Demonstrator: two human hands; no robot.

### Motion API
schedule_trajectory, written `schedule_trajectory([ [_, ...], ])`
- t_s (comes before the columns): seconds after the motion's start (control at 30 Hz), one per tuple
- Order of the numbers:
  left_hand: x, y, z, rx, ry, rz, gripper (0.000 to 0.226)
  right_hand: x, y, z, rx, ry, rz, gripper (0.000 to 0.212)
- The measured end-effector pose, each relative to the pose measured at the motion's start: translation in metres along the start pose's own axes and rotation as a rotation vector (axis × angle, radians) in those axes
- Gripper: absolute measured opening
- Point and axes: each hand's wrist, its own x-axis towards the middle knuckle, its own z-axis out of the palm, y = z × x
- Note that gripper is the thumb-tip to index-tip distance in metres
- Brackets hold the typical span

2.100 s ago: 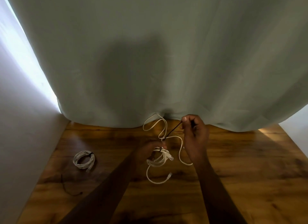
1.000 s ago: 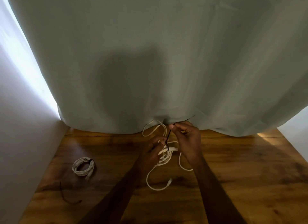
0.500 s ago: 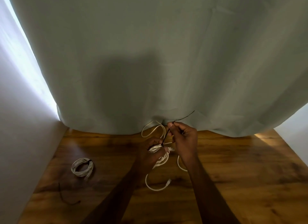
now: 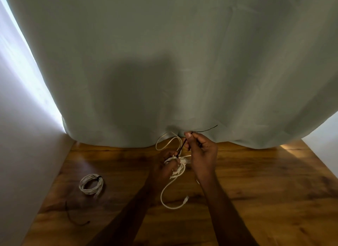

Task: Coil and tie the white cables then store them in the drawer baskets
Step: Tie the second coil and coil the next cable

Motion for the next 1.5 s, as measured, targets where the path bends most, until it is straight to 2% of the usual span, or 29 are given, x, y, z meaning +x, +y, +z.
schedule_trajectory([
  [0.1, 0.003, 0.000, -0.005, 0.007, 0.005, -0.001, 0.003, -0.003, -0.003, 0.002, 0.005, -0.029, -0.046, 0.012],
  [0.27, 0.007, 0.003, -0.002, 0.004, 0.085, -0.035, 0.011, 0.005, -0.003, -0.004, 0.068, 0.010, 0.102, 0.011],
  [0.43, 0.005, 0.005, 0.004, 0.002, 0.111, -0.046, 0.008, 0.001, 0.003, -0.009, 0.085, -0.163, 0.119, 0.017],
  [0.57, 0.009, 0.007, 0.009, -0.009, 0.153, -0.097, 0.006, -0.011, 0.014, -0.012, 0.014, -0.236, 0.125, 0.013],
  [0.67, 0.012, 0.005, 0.010, -0.013, 0.186, -0.134, 0.005, -0.013, 0.020, -0.015, -0.058, -0.217, 0.109, 0.018],
  [0.77, 0.012, 0.003, 0.010, -0.011, 0.142, -0.091, 0.007, -0.009, 0.020, -0.014, -0.106, -0.197, 0.124, 0.029],
  [0.9, 0.010, 0.003, 0.010, 0.084, 0.024, 0.064, 0.007, -0.006, 0.014, -0.011, -0.142, -0.192, 0.151, 0.024],
  [1.0, 0.013, 0.002, 0.001, 0.197, -0.015, 0.086, 0.018, -0.005, 0.016, -0.012, -0.164, -0.184, 0.159, 0.026],
  [1.07, 0.014, 0.001, -0.003, 0.259, -0.030, 0.101, 0.018, -0.007, 0.017, -0.012, -0.194, -0.179, 0.166, 0.025],
  [1.27, 0.012, 0.012, 0.013, 0.225, 0.048, 0.127, 0.027, -0.004, 0.007, -0.006, -0.138, -0.100, 0.196, 0.027],
  [1.5, 0.016, 0.013, 0.008, 0.286, 0.005, 0.202, 0.028, -0.008, -0.007, -0.003, -0.104, -0.039, 0.184, 0.021],
])
